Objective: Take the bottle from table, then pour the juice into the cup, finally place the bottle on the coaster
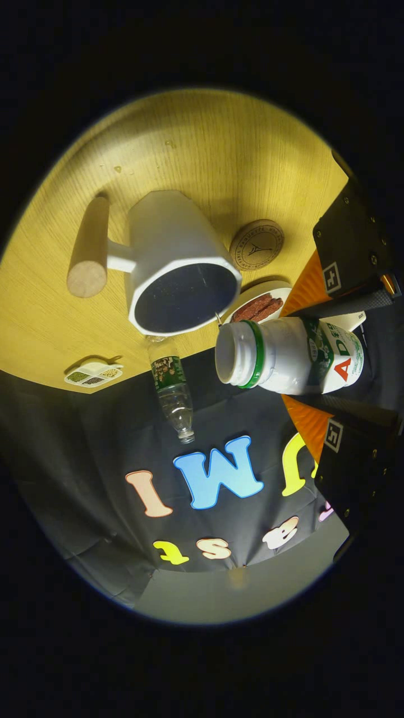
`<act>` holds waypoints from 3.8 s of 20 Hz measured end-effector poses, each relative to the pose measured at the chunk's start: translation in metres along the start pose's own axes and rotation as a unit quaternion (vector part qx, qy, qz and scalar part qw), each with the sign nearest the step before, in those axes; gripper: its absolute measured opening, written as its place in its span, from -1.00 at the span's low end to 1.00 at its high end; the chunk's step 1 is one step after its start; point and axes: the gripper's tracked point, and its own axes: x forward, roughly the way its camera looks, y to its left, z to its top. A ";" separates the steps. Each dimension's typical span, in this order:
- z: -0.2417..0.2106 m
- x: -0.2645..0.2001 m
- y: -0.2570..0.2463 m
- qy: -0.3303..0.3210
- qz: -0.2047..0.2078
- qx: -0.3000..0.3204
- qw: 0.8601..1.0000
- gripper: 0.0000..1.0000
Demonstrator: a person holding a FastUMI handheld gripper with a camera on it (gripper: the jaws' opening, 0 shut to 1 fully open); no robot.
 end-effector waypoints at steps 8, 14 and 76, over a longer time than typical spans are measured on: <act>0.007 -0.001 0.002 0.001 -0.002 -0.009 1.000 0.31; 0.005 0.000 0.001 0.011 -0.009 -0.017 1.000 0.31; -0.100 -0.009 0.065 -0.045 -0.007 -0.831 0.555 0.33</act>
